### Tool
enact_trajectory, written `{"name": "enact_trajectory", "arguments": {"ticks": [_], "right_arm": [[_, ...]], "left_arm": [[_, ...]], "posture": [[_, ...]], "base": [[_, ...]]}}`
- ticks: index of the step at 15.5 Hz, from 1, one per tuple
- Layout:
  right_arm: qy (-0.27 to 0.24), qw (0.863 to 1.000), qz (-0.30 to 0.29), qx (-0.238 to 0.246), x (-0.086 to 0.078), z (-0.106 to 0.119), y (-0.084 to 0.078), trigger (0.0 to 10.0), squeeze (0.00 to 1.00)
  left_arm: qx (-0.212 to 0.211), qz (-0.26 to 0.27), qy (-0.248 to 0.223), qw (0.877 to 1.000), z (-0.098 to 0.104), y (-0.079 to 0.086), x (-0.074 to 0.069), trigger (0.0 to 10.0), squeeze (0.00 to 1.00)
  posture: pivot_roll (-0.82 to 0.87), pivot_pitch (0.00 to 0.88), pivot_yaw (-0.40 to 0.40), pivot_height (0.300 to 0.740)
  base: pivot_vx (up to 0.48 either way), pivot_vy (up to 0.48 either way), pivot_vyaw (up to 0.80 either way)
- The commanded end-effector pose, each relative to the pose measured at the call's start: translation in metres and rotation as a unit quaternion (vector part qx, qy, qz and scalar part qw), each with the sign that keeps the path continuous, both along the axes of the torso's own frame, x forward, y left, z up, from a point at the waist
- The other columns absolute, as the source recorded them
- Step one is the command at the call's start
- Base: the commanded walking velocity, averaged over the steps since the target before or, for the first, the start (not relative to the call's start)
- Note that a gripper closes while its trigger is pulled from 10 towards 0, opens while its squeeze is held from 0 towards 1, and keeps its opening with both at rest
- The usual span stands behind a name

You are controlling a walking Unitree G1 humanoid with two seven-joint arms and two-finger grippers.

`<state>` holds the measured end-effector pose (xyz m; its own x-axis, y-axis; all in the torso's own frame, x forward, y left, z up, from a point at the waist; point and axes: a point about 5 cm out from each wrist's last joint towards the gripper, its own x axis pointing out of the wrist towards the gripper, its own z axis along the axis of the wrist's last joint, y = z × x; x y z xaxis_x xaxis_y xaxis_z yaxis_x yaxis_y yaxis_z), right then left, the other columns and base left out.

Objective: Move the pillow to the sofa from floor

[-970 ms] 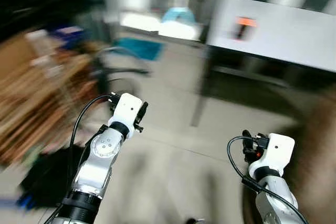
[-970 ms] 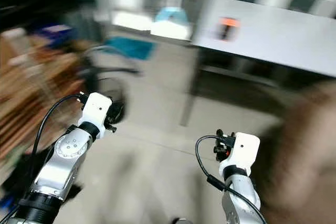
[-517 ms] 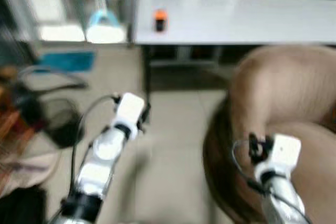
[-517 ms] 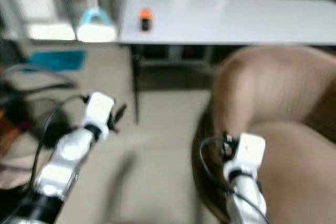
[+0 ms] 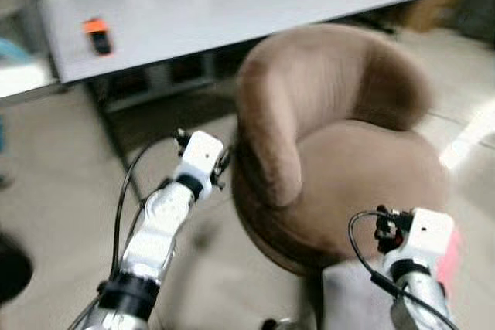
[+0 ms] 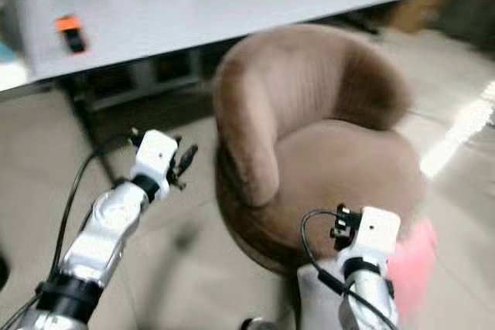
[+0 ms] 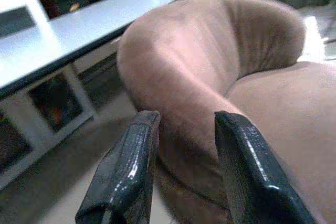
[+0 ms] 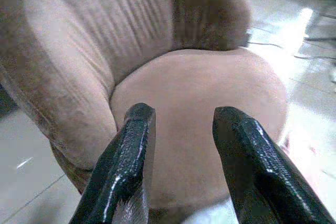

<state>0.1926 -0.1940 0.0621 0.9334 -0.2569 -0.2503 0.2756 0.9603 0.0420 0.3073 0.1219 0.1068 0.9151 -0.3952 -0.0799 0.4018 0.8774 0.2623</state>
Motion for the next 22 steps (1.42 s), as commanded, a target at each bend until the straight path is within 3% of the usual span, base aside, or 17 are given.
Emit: {"name": "enact_trajectory", "arguments": {"ticks": [1, 6, 12, 14, 18, 22], "right_arm": [[-0.005, 1.000, -0.006, 0.004, -0.002, 0.004, 0.001, 10.0, 0.00], [-0.005, 1.000, -0.023, 0.004, -0.003, 0.006, 0.000, 10.0, 0.00], [-0.010, 1.000, -0.011, -0.005, 0.002, 0.011, 0.000, 10.0, 0.00], [-0.014, 1.000, 0.006, -0.014, 0.006, 0.013, 0.002, 10.0, 0.00], [-0.007, 0.996, 0.071, -0.047, 0.012, 0.015, 0.010, 10.0, 0.00], [-0.002, 0.995, 0.080, -0.065, 0.015, 0.015, 0.010, 10.0, 0.00]], "left_arm": [[0.008, -0.003, 0.004, 1.000, -0.002, 0.003, 0.002, 10.0, 0.00], [0.020, -0.029, -0.011, 0.999, 0.000, -0.003, 0.007, 10.0, 0.00], [0.000, -0.013, -0.007, 1.000, -0.001, -0.002, 0.009, 10.0, 0.00], [-0.019, 0.022, -0.005, 1.000, -0.003, 0.005, 0.011, 10.0, 0.00], [-0.042, 0.022, 0.002, 0.999, -0.002, 0.011, 0.012, 10.0, 0.00], [-0.045, 0.023, 0.000, 0.999, -0.001, 0.013, 0.013, 10.0, 0.00]], "posture": [[-0.06, 0.000, 0.010, 0.740], [-0.07, 0.000, 0.028, 0.740], [-0.06, 0.000, 0.016, 0.740], [-0.06, 0.000, 0.015, 0.740], [-0.06, 0.000, 0.013, 0.740], [-0.06, 0.000, 0.009, 0.740]], "base": [[0.000, 0.382, -0.80], [0.000, 0.214, -0.80], [0.000, -0.452, -0.80], [0.000, 0.000, -0.80], [0.172, 0.000, 0.00], [0.464, 0.000, 0.00]]}}
